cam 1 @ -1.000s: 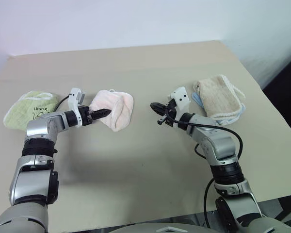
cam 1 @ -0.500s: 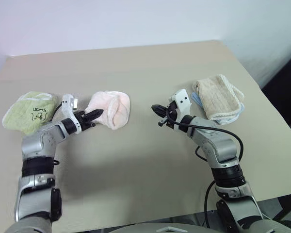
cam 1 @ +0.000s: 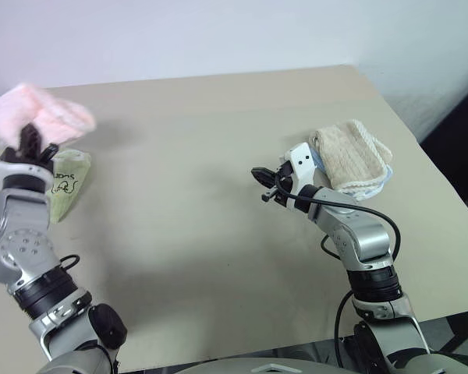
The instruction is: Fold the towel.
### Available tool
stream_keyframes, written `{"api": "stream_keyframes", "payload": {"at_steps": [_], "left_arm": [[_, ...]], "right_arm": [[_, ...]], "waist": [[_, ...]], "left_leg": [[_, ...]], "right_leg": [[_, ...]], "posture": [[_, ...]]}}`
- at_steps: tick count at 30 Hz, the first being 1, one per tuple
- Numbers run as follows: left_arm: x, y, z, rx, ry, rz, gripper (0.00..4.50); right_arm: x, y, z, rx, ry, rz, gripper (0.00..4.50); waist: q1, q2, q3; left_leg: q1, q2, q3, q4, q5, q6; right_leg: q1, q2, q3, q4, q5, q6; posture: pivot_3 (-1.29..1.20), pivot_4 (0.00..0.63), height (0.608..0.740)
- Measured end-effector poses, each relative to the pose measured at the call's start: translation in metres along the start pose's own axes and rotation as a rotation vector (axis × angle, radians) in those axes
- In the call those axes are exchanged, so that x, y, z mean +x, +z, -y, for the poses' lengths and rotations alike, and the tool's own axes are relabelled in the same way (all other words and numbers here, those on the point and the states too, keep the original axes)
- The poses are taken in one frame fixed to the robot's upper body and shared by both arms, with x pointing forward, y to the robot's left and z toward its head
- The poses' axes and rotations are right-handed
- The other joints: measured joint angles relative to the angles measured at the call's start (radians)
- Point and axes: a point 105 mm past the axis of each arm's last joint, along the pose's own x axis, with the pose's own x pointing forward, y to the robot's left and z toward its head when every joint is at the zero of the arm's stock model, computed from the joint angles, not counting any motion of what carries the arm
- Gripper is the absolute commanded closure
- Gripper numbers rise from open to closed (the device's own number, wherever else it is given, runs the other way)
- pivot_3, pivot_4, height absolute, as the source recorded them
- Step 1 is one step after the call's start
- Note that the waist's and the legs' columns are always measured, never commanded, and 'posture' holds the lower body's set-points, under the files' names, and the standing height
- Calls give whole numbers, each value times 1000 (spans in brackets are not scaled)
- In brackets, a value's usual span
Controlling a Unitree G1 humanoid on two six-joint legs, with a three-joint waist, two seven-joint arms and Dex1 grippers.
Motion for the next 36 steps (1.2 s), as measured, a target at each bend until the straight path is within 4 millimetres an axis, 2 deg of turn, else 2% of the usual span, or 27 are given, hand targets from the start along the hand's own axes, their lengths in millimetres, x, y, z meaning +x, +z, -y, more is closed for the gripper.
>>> {"api": "stream_keyframes", "payload": {"at_steps": [2,4,6,7,13,18,22,27,33,36], "left_arm": [[-10,-9,-35,17,148,-23,4489],[-22,-29,-66,34,272,-91,4489],[-31,-45,-83,44,336,-149,3802],[-33,-51,-86,36,350,-165,3617],[-41,-57,-87,-41,319,-172,1711],[-50,-53,-83,-82,241,-180,52],[-60,-46,-84,-80,206,-196,52],[-80,-38,-95,-61,219,-200,52],[-98,-5,-112,-78,264,-72,52],[-99,18,-102,-48,173,-43,52]], "right_arm": [[-1,0,1,-3,1,-3,4500],[-1,-1,2,-7,-1,-7,4500],[-2,-1,1,-8,3,-8,4500],[-2,-1,1,-9,4,-10,4500],[-5,-5,1,-9,0,-17,4500],[-9,-12,-1,8,-7,-38,4500],[-9,-9,-3,7,-3,-29,4500],[-8,-11,-4,17,6,-38,4500],[-6,-12,-10,14,33,-47,4500],[-4,-10,-13,6,52,-46,4500]], "waist": [[1,0,0],[5,-2,-1],[6,-4,-2],[8,-4,-2],[1,-5,-2],[0,-5,-2],[0,-5,-2],[0,-5,-2],[0,-5,-2],[1,-6,-3]], "left_leg": [[0,0,0,0,0,0],[0,0,0,0,0,0],[0,0,0,1,0,0],[0,0,0,2,0,0],[0,0,0,3,0,0],[0,1,0,3,0,0],[0,1,0,3,0,0],[-1,2,0,3,-1,0],[-2,4,0,2,-1,0],[-3,4,0,0,-1,0]], "right_leg": [[0,0,0,0,0,0],[1,0,0,0,0,0],[1,0,-1,0,0,0],[1,0,-1,-1,0,0],[2,0,-1,-4,0,0],[2,0,-1,-4,0,0],[2,0,-1,-5,0,-1],[2,0,-1,-7,-2,-3],[2,0,-1,-13,-2,-5],[2,0,-2,-15,-2,-5]], "posture": [[0,150,731],[0,150,731],[0,150,731],[0,150,731],[0,150,731],[0,150,731],[0,150,731],[0,150,731],[0,150,731],[0,150,731]]}}
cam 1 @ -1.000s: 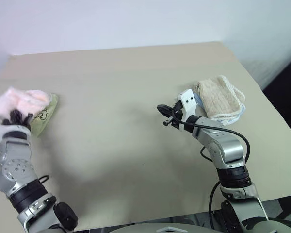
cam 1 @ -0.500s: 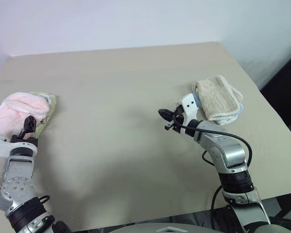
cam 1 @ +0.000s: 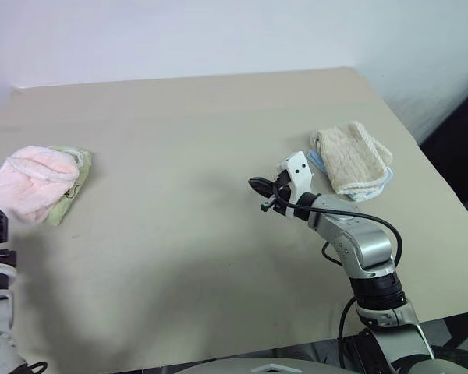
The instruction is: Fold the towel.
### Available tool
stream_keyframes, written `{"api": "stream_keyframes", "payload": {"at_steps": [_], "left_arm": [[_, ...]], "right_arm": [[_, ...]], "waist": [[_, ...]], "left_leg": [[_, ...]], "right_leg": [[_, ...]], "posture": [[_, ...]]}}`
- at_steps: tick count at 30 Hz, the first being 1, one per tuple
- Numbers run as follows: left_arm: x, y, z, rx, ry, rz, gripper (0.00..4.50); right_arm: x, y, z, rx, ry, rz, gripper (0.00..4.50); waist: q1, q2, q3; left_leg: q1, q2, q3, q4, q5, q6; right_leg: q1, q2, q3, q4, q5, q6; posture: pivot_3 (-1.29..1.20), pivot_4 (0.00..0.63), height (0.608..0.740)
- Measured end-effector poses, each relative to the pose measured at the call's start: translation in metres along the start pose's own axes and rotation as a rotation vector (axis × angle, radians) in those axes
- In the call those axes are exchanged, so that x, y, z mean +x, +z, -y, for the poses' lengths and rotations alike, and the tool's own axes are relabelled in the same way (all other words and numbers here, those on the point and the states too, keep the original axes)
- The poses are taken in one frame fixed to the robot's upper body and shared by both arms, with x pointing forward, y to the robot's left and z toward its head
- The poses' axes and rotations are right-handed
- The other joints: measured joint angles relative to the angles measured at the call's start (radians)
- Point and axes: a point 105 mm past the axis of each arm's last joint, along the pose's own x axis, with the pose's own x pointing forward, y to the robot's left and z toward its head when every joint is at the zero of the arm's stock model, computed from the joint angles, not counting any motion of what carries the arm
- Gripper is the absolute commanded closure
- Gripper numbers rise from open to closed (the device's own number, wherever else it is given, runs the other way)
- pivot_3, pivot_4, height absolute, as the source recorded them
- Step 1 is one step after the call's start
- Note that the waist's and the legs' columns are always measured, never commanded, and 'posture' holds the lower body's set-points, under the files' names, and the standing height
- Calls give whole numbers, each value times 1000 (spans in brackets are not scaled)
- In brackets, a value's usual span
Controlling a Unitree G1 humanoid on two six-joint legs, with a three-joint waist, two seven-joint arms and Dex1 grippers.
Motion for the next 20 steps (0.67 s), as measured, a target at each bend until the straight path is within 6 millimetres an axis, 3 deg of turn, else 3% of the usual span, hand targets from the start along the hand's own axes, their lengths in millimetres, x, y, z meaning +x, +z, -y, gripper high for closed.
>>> {"api": "stream_keyframes", "payload": {"at_steps": [2,4,8,12,15,20], "left_arm": [[-3,10,27,97,-140,-31,52],[-6,2,64,246,-314,-123,52],[-19,-60,120,527,-622,-370,52],[-23,-107,136,728,-774,-457,52],[-19,-127,141,770,-815,-453,52],[-14,-149,137,777,-807,-468,52]], "right_arm": [[1,4,0,-9,6,5,4500],[4,7,3,-14,13,9,4500],[8,8,13,-11,-5,16,4500],[8,7,21,6,-48,34,4500],[4,9,23,13,-78,64,4500],[-9,-7,19,46,-122,61,4500]], "waist": [[1,0,0],[3,0,0],[-1,1,0],[-5,2,1],[-2,2,1],[2,2,0]], "left_leg": [[0,0,0,-1,0,0],[0,-1,0,-1,-1,-2],[0,-1,1,-3,-2,-2],[-1,0,2,-7,0,1],[-1,1,2,-7,0,0],[-1,0,2,-6,0,1]], "right_leg": [[0,0,0,-1,0,0],[1,-1,0,-2,0,0],[0,0,0,-3,0,-1],[-4,3,1,-2,0,-1],[-4,4,1,-1,0,-1],[-3,2,1,-1,0,0]], "posture": [[0,150,731],[0,150,731],[0,150,731],[0,150,731],[0,150,731],[0,150,731]]}}
